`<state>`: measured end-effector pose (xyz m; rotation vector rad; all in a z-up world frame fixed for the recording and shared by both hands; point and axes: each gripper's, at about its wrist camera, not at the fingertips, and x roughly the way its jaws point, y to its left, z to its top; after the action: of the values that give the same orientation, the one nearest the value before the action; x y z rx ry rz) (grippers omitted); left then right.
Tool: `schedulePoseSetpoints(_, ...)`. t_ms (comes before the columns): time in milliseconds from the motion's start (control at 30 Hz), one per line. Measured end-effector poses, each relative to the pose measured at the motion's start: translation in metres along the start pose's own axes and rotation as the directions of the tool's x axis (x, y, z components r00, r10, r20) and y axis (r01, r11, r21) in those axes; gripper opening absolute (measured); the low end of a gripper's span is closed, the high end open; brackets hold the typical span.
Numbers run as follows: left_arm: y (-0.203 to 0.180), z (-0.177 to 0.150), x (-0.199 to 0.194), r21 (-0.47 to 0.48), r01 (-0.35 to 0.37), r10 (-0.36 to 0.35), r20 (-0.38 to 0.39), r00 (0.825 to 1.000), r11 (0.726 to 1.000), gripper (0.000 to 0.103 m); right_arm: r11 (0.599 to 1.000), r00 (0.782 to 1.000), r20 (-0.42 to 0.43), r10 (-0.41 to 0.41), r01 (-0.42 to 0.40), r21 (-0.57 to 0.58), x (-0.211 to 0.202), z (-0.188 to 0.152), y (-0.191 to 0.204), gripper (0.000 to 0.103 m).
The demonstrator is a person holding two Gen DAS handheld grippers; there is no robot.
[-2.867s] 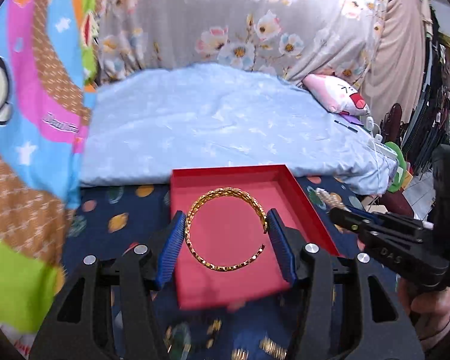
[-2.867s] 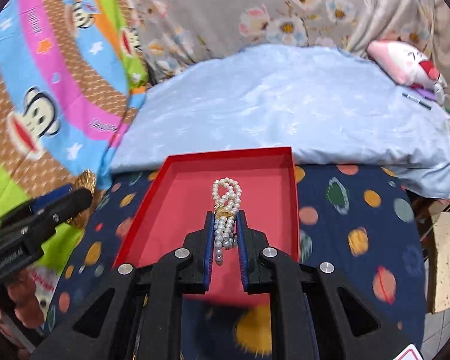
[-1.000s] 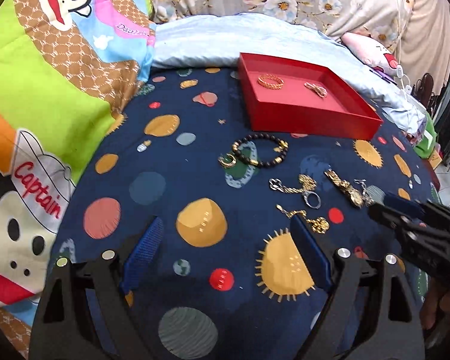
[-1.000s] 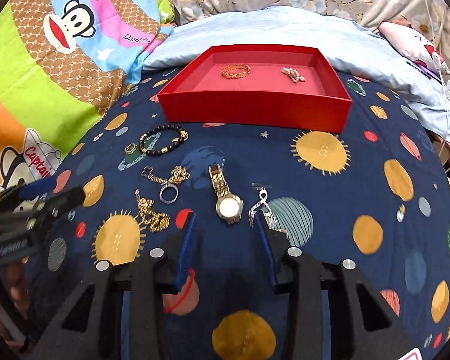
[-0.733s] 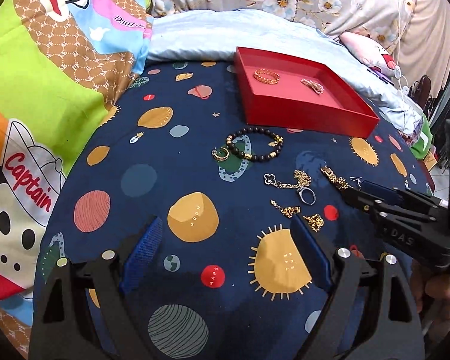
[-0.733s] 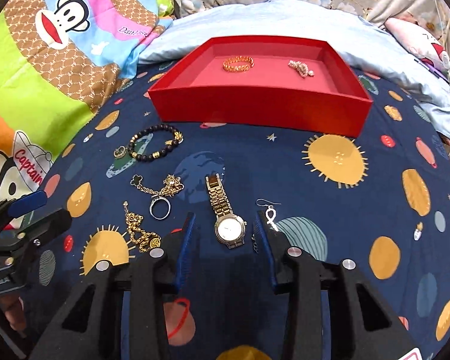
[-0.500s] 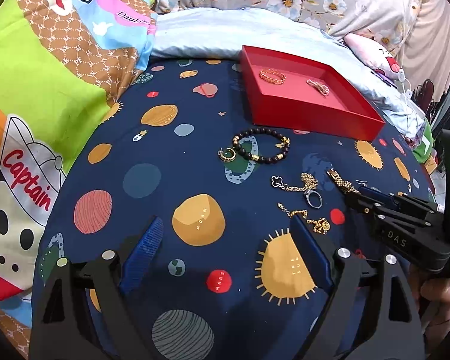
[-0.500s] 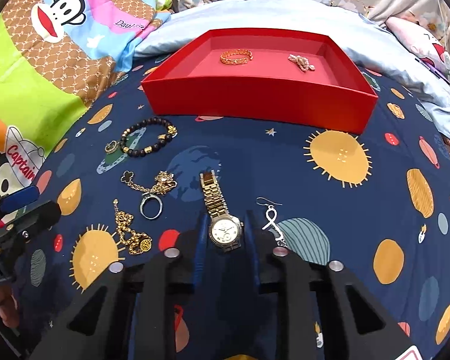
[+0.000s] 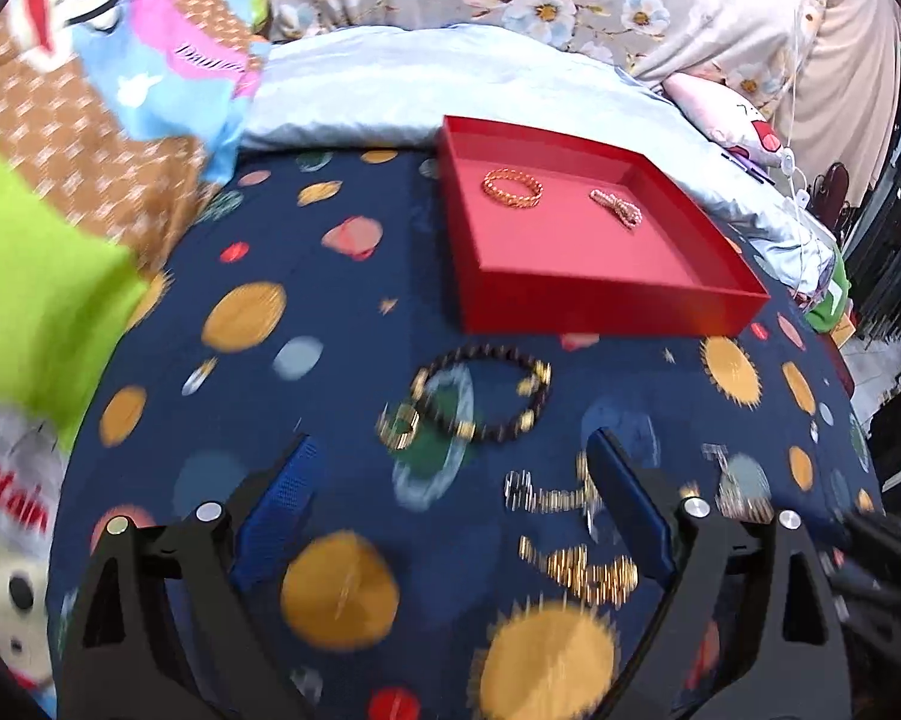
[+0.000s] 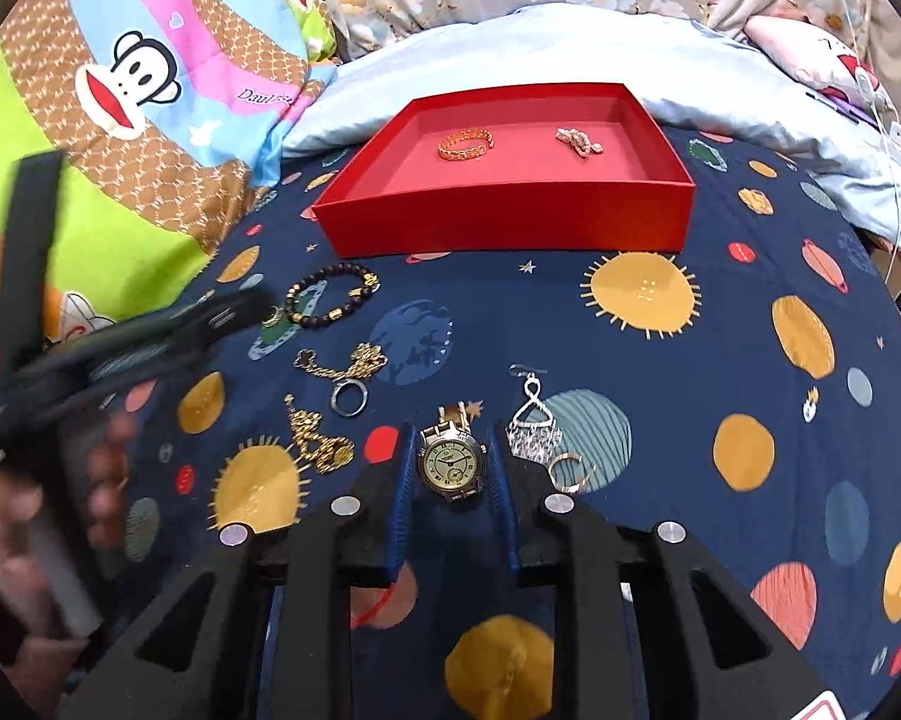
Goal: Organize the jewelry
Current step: 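Grasp the gold watch with the right tool while the left tool grasps the black bead bracelet, then carry the watch and bead bracelet into the red box and release both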
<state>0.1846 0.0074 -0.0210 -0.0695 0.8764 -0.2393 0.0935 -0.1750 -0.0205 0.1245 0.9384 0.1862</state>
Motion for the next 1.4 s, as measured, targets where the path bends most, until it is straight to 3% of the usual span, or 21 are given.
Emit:
schedulePoseSetpoints(133, -0.007, 0.016, 0.027, 0.041, -0.026, 0.026, 0.009, 1.000, 0.999, 0.084, 1.000, 1.000, -0.002, 0.023, -0.023, 0.013, -0.004, -0.003, 0.001, 0.022)
schedulePoseSetpoints(200, -0.006, 0.020, 0.038, 0.042, -0.028, 0.028, -0.005, 1.000, 0.999, 0.069, 0.999, 1.000, -0.002, 0.030, -0.029, 0.017, -0.005, -0.003, 0.000, 0.022)
schedulePoseSetpoints(333, -0.002, 0.021, 0.057, 0.022, 0.011, -0.010, -0.051, 0.999, 1.000, 0.052, 0.999, 0.999, 0.001, 0.043, -0.043, 0.034, -0.005, 0.000, -0.003, 0.022)
schedulePoseSetpoints(467, -0.007, 0.017, 0.058, 0.061, -0.011, 0.013, -0.033, 0.999, 0.998, 0.035, 0.999, 0.999, 0.001, 0.044, -0.044, 0.032, -0.003, 0.003, -0.004, 0.022)
schedulePoseSetpoints(567, -0.008, 0.016, 0.057, 0.064, 0.014, -0.012, -0.040, 0.999, 0.998, 0.008, 0.998, 0.999, -0.004, 0.047, -0.047, 0.033, 0.000, 0.003, -0.004, 0.022)
schedulePoseSetpoints(800, -0.020, 0.009, 0.036, 0.070, 0.080, -0.078, -0.034, 0.996, 0.994, 0.007, 0.999, 0.999, 0.004, 0.041, -0.041, 0.036, -0.006, 0.001, -0.004, 0.022)
schedulePoseSetpoints(1133, -0.045, 0.004, -0.033, 0.102, 0.181, -0.184, 0.030, 0.982, 0.978, 0.007, 0.998, 0.998, 0.056, 0.042, -0.045, 0.037, -0.035, 0.007, -0.004, 0.022)
schedulePoseSetpoints(1400, -0.063, 0.042, -0.081, 0.157, 0.229, -0.248, 0.119, 0.961, 0.961, 0.007, 1.000, 0.987, 0.156, 0.025, -0.025, -0.001, -0.068, 0.052, -0.015, 0.022)
